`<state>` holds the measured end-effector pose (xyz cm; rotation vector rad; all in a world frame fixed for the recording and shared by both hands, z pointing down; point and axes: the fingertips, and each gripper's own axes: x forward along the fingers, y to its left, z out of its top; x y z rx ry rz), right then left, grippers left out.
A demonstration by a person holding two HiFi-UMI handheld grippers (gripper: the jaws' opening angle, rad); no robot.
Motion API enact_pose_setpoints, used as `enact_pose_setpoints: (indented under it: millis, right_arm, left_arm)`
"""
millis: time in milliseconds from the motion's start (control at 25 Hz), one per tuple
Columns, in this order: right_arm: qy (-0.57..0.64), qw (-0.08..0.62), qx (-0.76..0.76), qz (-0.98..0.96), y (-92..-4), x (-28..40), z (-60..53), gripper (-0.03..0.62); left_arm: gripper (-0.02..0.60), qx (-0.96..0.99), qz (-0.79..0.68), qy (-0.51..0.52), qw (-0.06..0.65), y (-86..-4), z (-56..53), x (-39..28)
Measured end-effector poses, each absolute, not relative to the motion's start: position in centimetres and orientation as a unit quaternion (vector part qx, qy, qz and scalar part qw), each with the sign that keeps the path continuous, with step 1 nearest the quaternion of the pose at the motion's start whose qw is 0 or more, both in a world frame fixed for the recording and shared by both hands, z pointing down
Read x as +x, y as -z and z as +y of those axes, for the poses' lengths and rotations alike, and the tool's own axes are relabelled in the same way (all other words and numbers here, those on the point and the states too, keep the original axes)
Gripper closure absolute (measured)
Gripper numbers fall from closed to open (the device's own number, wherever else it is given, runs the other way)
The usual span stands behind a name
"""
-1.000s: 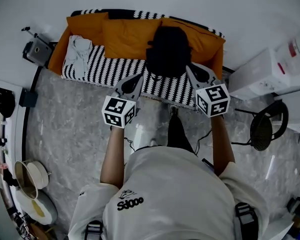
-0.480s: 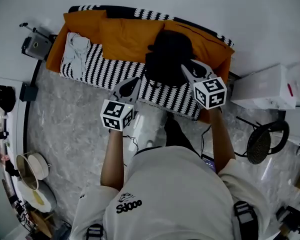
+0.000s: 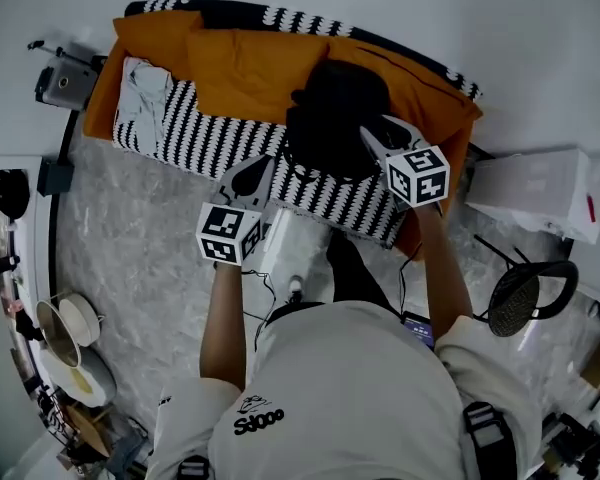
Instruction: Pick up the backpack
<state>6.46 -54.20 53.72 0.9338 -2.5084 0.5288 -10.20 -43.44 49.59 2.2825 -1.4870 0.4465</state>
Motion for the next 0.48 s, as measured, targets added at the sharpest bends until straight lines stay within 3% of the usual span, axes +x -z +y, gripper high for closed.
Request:
enact_pose_setpoints:
  millis: [480]
  right_arm:
    - [-0.263, 0.227, 0.294, -0.891, -64.2, 6.6, -61.6, 0.376]
  left_arm:
    - [0.560, 0.799, -0.529, -0.186, 0.217, -55.4, -50.9, -9.2]
